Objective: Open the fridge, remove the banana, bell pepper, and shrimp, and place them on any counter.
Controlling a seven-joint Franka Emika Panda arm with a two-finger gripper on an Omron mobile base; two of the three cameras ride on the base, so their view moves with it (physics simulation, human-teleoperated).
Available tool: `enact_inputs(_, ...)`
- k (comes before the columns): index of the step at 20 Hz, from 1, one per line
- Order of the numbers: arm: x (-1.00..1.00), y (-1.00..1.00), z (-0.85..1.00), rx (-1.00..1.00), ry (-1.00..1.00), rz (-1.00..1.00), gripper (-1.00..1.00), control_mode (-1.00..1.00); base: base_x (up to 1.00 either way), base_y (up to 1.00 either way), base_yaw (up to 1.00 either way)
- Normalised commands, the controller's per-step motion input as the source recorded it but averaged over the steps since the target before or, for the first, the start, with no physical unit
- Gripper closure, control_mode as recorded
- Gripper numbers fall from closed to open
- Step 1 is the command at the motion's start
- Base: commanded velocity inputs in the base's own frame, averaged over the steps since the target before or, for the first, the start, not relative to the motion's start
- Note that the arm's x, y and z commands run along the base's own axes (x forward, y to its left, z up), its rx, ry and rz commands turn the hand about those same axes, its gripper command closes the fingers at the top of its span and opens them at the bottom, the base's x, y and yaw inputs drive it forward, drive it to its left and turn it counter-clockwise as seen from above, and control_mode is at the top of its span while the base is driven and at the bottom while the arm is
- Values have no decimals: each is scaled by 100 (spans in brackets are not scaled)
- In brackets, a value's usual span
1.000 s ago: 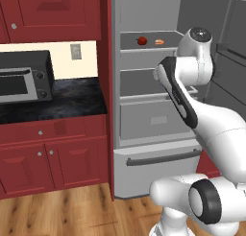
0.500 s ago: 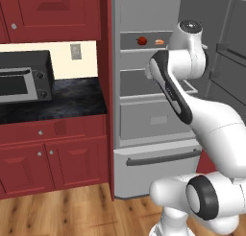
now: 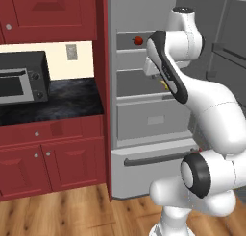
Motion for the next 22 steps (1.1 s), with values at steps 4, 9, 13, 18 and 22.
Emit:
enact_inputs(4, 0, 0, 0, 0, 0, 0, -100, 100, -4, -37, -12)
enact_inputs(9, 0, 0, 0, 0, 0, 0, -100, 100, -1, -43, -9)
enact_inputs(13, 0, 0, 0, 0, 0, 0, -100, 100, 41, -5, -2)
enact_inputs(18, 0, 0, 0, 0, 0, 0, -100, 100, 79, -5, -1)
enact_inputs(22, 0, 0, 0, 0, 0, 0, -100, 100, 76, -10, -1)
